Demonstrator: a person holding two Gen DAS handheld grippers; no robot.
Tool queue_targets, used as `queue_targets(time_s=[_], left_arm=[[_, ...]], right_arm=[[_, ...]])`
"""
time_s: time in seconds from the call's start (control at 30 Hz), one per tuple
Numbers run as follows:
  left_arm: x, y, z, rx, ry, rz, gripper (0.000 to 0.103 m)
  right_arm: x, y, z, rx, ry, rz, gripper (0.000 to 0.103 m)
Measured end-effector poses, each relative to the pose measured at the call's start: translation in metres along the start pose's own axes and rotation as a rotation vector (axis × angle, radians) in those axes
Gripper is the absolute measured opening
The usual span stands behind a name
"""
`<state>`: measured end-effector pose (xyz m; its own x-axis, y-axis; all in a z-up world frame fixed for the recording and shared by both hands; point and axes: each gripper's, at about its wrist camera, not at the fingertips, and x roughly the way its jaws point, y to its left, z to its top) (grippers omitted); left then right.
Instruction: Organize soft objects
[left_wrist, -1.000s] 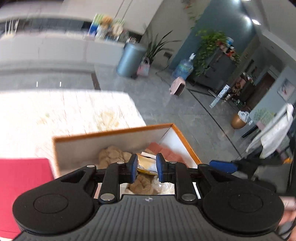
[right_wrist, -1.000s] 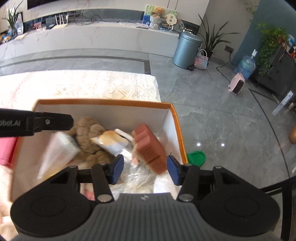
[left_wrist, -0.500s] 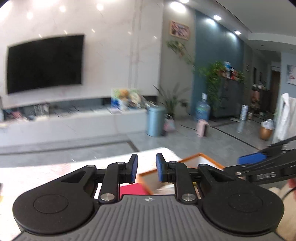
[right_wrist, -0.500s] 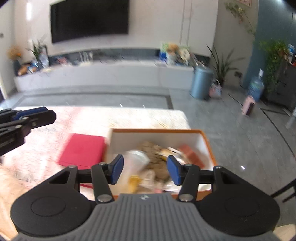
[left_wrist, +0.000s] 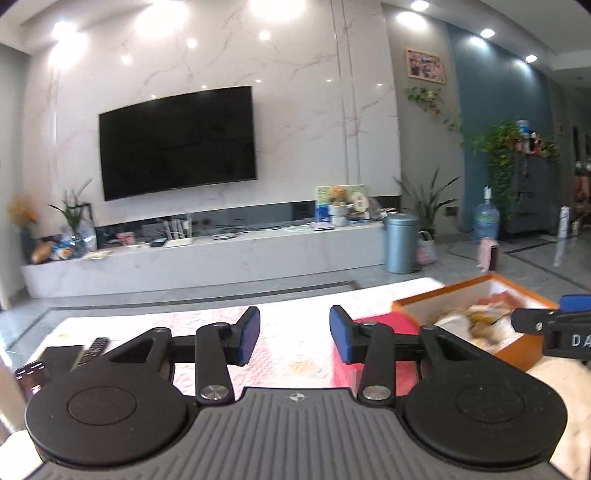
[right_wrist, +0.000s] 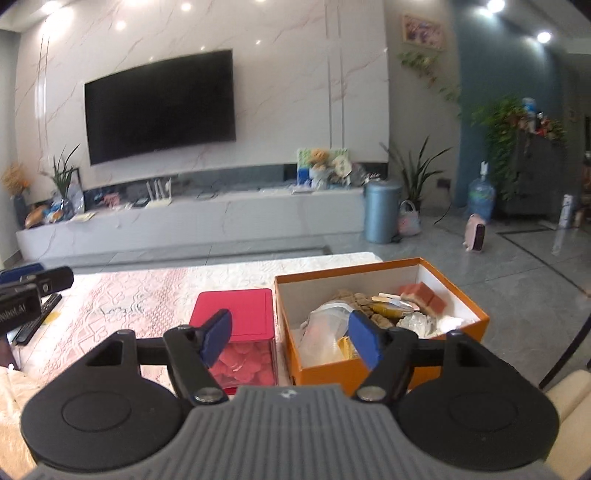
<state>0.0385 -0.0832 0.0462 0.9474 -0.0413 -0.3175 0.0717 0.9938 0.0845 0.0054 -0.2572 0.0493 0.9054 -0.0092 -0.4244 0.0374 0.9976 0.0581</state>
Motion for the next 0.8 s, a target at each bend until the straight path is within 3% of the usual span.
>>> queue_targets(time_s=[0.2, 0.47, 0.63, 0.8], left_arm=[[-0.005, 0.016, -0.026, -0.080, 0.065, -0.062, 0.075], [0.002, 0.023, -0.048, -0.059, 0.138, -0.044, 0.083], [0.010, 0.018, -0.068, -0.037, 0.233, -0.029, 0.083], [0.013, 0.020, -0.074, -0.038, 0.266, -0.028, 0.083]], right_arm=[[-0.004, 0.025, -0.035, -0.010, -0.029, -0.058, 0.069], [0.004, 0.028, -0.058, 0.009, 0.008, -0.050, 0.075], [0.012, 0.025, -0.064, 0.024, 0.037, -0.041, 0.075], [0.019, 0.023, -0.068, 0.032, 0.059, -0.033, 0.075]])
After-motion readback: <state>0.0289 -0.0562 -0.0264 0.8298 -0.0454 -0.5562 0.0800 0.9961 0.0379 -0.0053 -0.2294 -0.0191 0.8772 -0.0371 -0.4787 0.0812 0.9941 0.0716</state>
